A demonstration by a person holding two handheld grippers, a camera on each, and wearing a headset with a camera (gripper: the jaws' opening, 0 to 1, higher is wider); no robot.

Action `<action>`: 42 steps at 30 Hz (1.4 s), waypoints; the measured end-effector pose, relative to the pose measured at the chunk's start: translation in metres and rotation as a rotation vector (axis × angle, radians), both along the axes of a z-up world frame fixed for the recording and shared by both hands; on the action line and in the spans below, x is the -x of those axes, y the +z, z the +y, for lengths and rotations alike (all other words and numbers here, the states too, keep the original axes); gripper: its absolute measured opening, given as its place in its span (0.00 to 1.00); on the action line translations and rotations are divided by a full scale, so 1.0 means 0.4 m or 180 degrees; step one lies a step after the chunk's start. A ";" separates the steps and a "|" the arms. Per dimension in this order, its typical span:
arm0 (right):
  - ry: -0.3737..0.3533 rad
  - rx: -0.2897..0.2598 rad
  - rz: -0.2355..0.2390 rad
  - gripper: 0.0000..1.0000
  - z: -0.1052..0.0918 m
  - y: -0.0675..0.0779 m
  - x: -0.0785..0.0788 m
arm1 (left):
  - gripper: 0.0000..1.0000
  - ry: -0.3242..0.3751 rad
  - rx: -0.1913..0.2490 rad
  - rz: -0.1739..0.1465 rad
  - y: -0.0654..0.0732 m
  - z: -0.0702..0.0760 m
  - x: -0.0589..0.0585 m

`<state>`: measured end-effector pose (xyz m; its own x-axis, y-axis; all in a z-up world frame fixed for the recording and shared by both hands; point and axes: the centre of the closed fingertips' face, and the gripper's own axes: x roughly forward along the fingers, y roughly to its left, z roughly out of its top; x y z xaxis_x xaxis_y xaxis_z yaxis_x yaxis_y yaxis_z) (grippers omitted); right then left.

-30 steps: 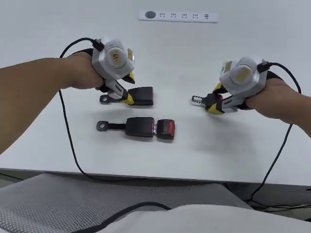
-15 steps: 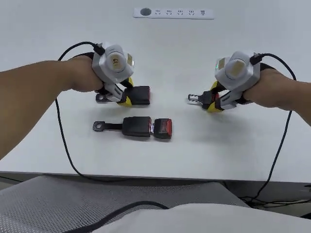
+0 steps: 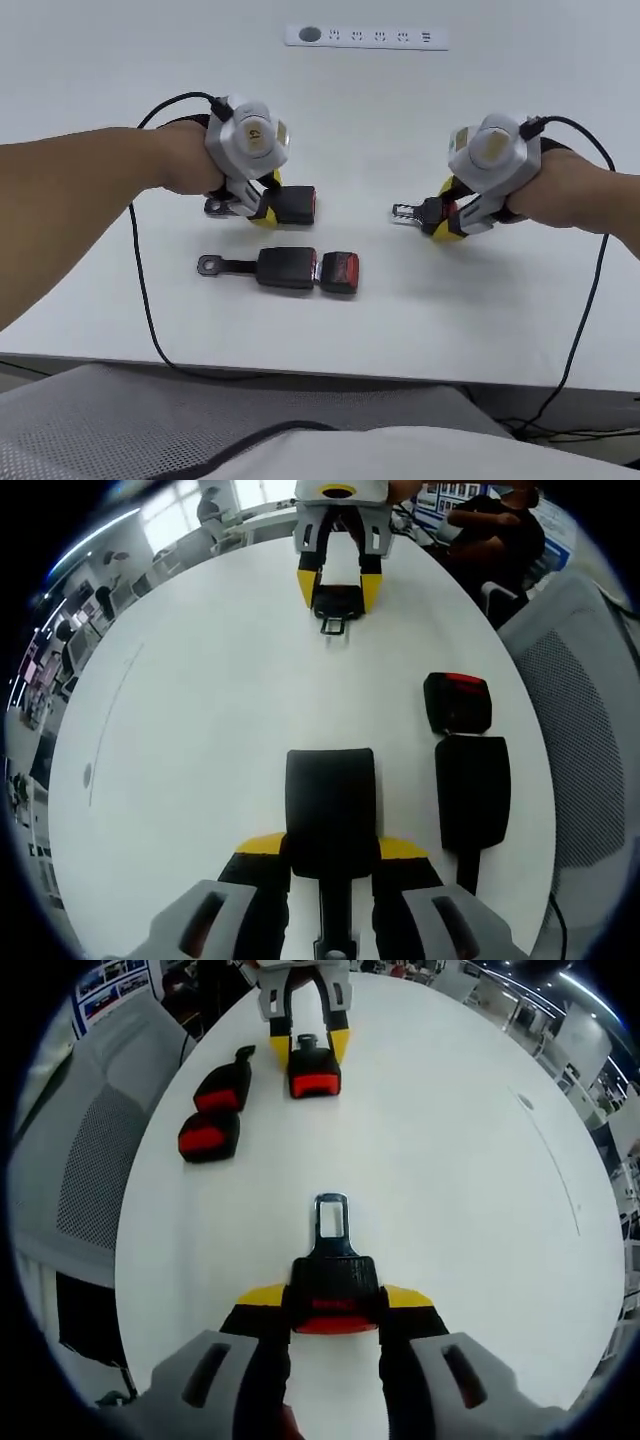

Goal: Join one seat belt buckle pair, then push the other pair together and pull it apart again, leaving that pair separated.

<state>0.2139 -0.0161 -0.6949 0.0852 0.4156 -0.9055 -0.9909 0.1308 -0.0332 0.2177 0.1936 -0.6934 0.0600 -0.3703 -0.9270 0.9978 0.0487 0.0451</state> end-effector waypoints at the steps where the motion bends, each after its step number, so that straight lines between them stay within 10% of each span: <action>1: -0.0023 -0.0002 -0.0005 0.33 0.000 0.000 -0.001 | 0.31 -0.0001 0.0001 -0.0003 0.000 0.000 0.000; 42: 0.0153 -0.0183 -0.0121 0.33 0.272 0.003 -0.012 | 0.31 0.0022 -0.0019 0.0016 -0.006 0.001 0.001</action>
